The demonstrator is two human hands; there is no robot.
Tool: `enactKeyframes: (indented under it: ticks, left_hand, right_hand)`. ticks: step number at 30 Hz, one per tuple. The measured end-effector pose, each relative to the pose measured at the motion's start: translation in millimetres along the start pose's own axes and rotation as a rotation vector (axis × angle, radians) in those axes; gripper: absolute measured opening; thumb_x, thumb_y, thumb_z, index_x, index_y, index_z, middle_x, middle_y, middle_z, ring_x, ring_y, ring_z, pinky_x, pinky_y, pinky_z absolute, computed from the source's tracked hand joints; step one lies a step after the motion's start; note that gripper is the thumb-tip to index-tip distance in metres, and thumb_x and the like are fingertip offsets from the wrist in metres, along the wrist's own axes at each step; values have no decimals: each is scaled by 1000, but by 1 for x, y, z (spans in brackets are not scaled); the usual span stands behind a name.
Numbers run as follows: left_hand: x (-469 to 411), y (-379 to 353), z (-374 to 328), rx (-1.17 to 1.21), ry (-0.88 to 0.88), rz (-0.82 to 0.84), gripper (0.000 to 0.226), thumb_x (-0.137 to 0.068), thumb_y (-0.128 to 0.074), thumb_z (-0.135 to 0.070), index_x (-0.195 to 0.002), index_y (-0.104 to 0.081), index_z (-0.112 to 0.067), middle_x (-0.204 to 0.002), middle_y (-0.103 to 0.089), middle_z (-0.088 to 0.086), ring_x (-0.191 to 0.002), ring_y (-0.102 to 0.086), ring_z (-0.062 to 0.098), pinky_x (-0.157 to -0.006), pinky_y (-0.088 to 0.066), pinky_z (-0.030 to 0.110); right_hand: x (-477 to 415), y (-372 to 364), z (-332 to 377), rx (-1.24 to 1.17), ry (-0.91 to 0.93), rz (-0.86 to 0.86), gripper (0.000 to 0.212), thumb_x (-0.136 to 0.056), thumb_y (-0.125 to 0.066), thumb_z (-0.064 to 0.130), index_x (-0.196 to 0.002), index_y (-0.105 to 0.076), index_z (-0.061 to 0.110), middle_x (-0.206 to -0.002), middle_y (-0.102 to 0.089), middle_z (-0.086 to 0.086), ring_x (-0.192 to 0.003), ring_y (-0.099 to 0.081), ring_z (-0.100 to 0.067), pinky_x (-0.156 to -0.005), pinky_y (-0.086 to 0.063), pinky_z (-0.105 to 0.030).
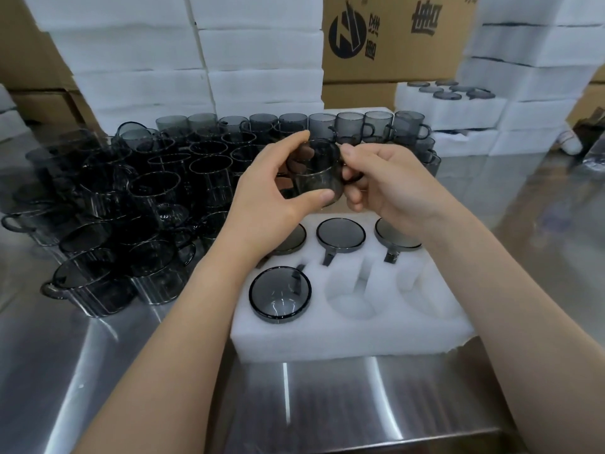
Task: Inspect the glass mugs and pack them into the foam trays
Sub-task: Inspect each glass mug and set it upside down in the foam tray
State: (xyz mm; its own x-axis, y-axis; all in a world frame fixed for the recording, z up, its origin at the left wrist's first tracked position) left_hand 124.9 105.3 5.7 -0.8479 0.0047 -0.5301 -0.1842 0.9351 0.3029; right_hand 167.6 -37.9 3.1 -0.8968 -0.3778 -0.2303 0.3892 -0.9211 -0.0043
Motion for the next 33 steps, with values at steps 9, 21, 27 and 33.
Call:
enactKeyframes:
  ticks: [9, 21, 27, 33]
  left_hand:
    - [-3, 9, 2, 270, 116, -59, 56, -86, -69, 0, -138, -50, -8, -120, -66, 4, -103, -66, 5, -94, -52, 26]
    - [-1, -4, 14, 654, 309, 110, 15, -85, -66, -26, -98, -73, -21, -97, -74, 3, -85, -71, 17, -76, -58, 30]
    - [-2, -6, 15, 467, 257, 92, 67, -70, -75, -13, -134, -55, -13, -106, -65, 2, -94, -68, 13, -77, -55, 26]
    - [1, -13, -1, 58, 73, 120, 64, -63, -84, -21, -123, -62, -27, -119, -64, 1, -109, -64, 14, -98, -52, 38]
  right_hand:
    - [3, -6, 9, -236, 89, 149, 25, -91, -50, 22, -82, -70, 11, -72, -50, -7, -55, -44, -12, -54, -37, -24]
    - [6, -9, 15, -119, 240, 125, 24, -95, -50, 12, -87, -72, 16, -48, -42, 1, -42, -36, -10, -46, -34, -21]
    - [1, 0, 10, 5, 133, -36, 42, -95, -50, 39, -58, -61, 23, -51, -40, 2, -43, -36, -11, -45, -31, -22]
    - [4, 8, 9, 194, 124, -205, 54, -94, -57, 46, -47, -55, 22, -48, -48, 5, -41, -39, -7, -44, -34, -16]
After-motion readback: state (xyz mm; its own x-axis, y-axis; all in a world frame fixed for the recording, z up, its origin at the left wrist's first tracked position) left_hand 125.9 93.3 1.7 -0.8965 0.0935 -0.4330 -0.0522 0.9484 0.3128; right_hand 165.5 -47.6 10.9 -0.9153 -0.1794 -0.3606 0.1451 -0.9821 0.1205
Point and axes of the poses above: each hand's wrist, its own x-axis away from the middle knuckle, its own y-axis out of the back of the hand, z = x × y, the point moved 7 cm from there along -x, towards the middle knuckle
